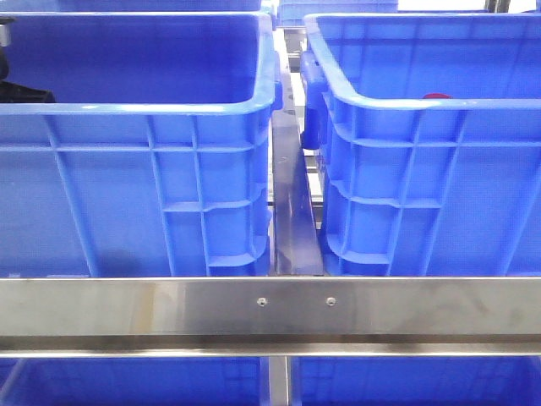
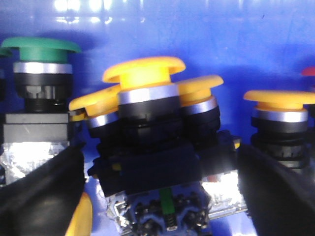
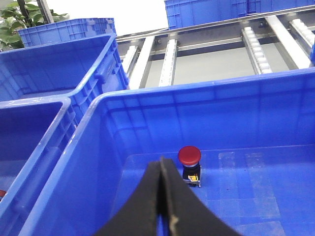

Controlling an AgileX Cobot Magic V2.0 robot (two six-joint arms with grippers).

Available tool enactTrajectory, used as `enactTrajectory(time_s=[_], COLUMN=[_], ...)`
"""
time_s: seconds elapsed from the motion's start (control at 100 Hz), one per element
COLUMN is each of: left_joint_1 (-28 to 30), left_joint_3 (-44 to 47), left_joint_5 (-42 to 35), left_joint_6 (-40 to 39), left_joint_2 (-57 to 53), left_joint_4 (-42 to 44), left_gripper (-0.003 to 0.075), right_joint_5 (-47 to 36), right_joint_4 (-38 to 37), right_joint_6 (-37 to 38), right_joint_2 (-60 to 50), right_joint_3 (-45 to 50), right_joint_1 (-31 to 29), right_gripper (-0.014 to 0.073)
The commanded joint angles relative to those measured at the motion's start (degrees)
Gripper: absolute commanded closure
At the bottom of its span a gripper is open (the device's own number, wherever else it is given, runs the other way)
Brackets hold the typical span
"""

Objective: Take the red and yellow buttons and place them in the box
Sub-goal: 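Lower the left gripper into the button crate and grasp a yellow-capped button, then lift the yellow button and bring it toward the right gripper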

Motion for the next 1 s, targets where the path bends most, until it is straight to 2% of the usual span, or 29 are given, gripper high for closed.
enactTrajectory(time_s=[0.0, 0.09, 0.21, 0.37, 0.71, 0.99], left_joint_1=[0.1, 0.1, 0.1, 0.1, -3.1, -16.3], left_joint_3=[-1.6, -1.6, -1.6, -1.6, -1.6, 0.5], left_joint_5=[-2.6, -2.4, -2.3, -2.1, 3.1, 5.0], left_joint_6=[-0.5, -0.5, -0.5, -0.5, 1.0, 1.0], left_joint_2=[-2.8, -2.8, -2.8, -4.5, -17.1, -29.7], left_joint_4=[0.0, 0.0, 0.0, 0.0, 0.0, -0.4], left_gripper=[0.0224, 0.0349, 0.0554, 0.0741, 0.0739, 0.0739], right_joint_5=[0.9, 0.9, 0.9, 0.9, 0.9, 0.9], right_joint_4=[-0.4, -0.4, -0.4, -0.4, -0.4, -0.4], right_joint_6=[-0.5, -0.5, -0.5, -0.5, -0.5, -0.5], right_joint_2=[-0.5, -0.5, -0.5, -0.5, -0.5, -0.5], right_joint_3=[-1.7, -1.7, -1.7, -1.7, -1.7, -1.7], right_joint_1=[-0.3, -0.3, -0.3, -0.3, -0.3, -0.3], right_gripper=[0.0661, 0.0661, 0.0661, 0.0661, 0.0661, 0.0661])
